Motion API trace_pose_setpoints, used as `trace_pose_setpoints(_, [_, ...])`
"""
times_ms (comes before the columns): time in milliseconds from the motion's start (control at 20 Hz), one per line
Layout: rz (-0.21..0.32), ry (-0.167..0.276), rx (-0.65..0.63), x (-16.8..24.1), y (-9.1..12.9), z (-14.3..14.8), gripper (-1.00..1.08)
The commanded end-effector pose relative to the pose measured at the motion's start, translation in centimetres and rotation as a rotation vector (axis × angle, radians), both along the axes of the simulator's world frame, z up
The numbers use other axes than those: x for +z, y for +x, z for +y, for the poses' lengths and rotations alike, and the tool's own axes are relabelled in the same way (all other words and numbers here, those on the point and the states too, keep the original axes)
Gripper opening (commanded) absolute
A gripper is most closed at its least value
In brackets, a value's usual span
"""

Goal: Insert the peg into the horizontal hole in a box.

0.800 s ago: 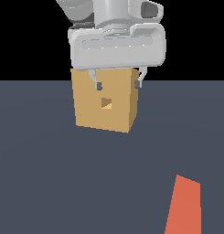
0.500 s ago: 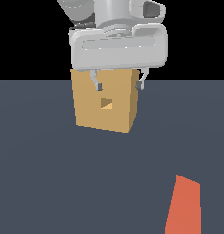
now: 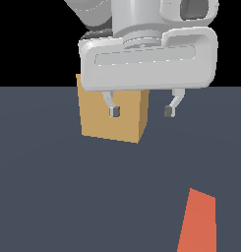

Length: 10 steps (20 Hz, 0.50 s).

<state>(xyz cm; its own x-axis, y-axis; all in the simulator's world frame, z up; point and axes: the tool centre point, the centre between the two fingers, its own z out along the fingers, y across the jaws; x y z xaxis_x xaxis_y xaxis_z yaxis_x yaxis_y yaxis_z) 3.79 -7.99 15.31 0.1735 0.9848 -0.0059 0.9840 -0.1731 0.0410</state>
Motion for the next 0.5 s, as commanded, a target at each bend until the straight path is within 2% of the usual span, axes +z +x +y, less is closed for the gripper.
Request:
trace_pose_setpoints(0, [0.006, 0.002, -0.062, -1.3, 0.5, -2.9, 1.00])
trace_pose_setpoints(450, [0.026, 0.014, -0.308, -6.2, 0.9, -14.4, 1.00])
